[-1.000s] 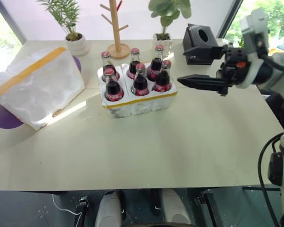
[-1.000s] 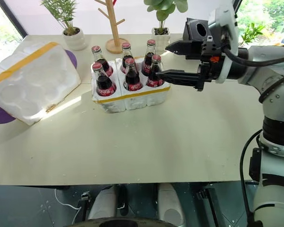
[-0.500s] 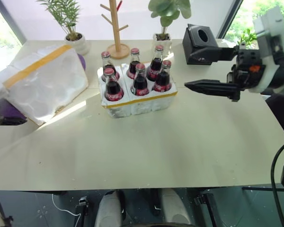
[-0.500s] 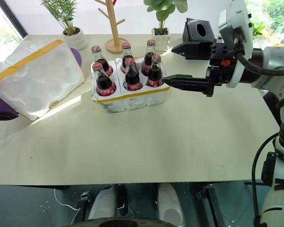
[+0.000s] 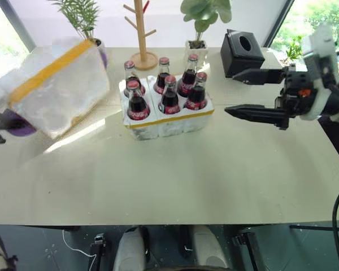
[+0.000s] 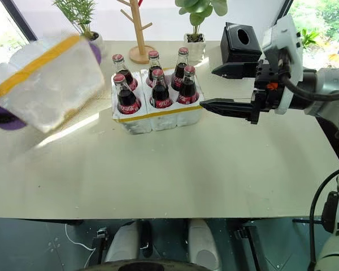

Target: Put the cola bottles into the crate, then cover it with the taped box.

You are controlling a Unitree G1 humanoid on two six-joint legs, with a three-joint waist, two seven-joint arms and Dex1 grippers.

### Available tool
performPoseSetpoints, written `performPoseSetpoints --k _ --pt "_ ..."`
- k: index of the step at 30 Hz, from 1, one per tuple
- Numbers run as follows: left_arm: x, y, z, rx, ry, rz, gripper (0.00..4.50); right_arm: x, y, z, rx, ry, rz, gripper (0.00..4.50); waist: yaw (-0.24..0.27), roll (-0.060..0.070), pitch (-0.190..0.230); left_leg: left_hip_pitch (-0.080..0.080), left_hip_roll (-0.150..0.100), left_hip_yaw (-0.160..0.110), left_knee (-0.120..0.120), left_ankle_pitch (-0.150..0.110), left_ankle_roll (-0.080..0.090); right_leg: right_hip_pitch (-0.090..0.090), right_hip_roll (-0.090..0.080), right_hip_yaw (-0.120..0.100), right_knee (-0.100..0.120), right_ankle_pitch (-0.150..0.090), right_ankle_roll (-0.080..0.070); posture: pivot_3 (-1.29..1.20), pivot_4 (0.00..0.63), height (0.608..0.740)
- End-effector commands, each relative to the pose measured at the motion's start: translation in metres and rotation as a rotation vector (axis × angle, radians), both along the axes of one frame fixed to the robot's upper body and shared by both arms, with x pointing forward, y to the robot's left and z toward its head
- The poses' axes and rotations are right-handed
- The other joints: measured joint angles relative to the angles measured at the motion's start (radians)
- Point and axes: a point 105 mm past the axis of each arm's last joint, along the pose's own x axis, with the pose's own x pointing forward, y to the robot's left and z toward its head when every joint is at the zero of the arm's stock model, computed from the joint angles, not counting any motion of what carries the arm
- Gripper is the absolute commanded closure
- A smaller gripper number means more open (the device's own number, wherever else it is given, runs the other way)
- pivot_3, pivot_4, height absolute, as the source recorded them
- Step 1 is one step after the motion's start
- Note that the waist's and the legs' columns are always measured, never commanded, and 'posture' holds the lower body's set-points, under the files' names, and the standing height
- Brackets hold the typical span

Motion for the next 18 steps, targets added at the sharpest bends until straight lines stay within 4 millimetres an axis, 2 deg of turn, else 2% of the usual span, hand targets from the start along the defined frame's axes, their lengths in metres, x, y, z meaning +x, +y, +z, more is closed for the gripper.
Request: performPoseSetpoints --k 1,5,8,10,12,14,18 --pt "0.014 -0.018 0.065 0.085 -0.317 -0.079 4.09 -0.008 -0.007 0.014 0.009 -0.076 -0.028 0.00 -0.001 -0.001 0.000 0.000 0.000 0.000 0.000 0.000 0.000 0.000 0.000 0.000 0.000 0.000 0.000 0.00 0.150 0.740" --pt "0.028 -0.062 0.109 0.227 -0.570 -0.200 4.09 -0.008 -0.012 0.006 0.008 -0.054 -0.059 0.00 0.000 -0.001 0.000 -0.001 -0.001 0.000 0.001 0.000 0.000 0.000 -0.001 0.000 0.000 0.002 0.004 0.00 0.150 0.740" --pt "0.030 -0.106 0.124 0.352 -0.684 -0.312 4.09 -0.008 -0.016 -0.001 0.006 -0.031 -0.076 0.00 -0.001 -0.001 0.000 -0.001 -0.001 -0.001 0.004 0.000 0.001 0.001 0.000 0.000 0.001 0.002 0.004 0.00 0.150 0.740" --pt "0.029 -0.132 0.127 0.399 -0.718 -0.362 4.09 -0.008 -0.020 -0.005 0.006 -0.011 -0.086 0.00 -0.001 -0.001 0.000 -0.002 0.000 -0.001 0.009 -0.002 0.003 0.001 0.000 0.000 0.003 0.002 0.004 0.00 0.150 0.740" --pt "0.028 -0.169 0.126 0.457 -0.753 -0.404 4.09 -0.004 -0.026 -0.009 0.031 0.010 -0.121 0.00 -0.003 -0.001 0.000 -0.003 0.000 -0.001 0.011 -0.002 0.004 0.002 0.000 0.000 0.004 0.003 0.005 0.00 0.150 0.740" --pt "0.025 -0.189 0.124 0.520 -0.779 -0.405 4.09 -0.001 -0.028 -0.009 0.057 0.018 -0.141 0.00 -0.002 -0.001 0.000 -0.003 0.000 -0.001 0.013 -0.002 0.004 0.002 0.000 0.001 0.004 0.003 0.006 0.00 0.150 0.740" --pt "0.024 -0.216 0.113 0.807 -0.838 -0.417 4.09 -0.004 -0.026 -0.002 0.129 0.022 -0.130 0.00 -0.005 0.000 -0.001 -0.002 0.000 -0.001 0.013 -0.002 0.004 0.002 0.002 0.002 0.004 0.003 0.006 0.00 0.150 0.740"
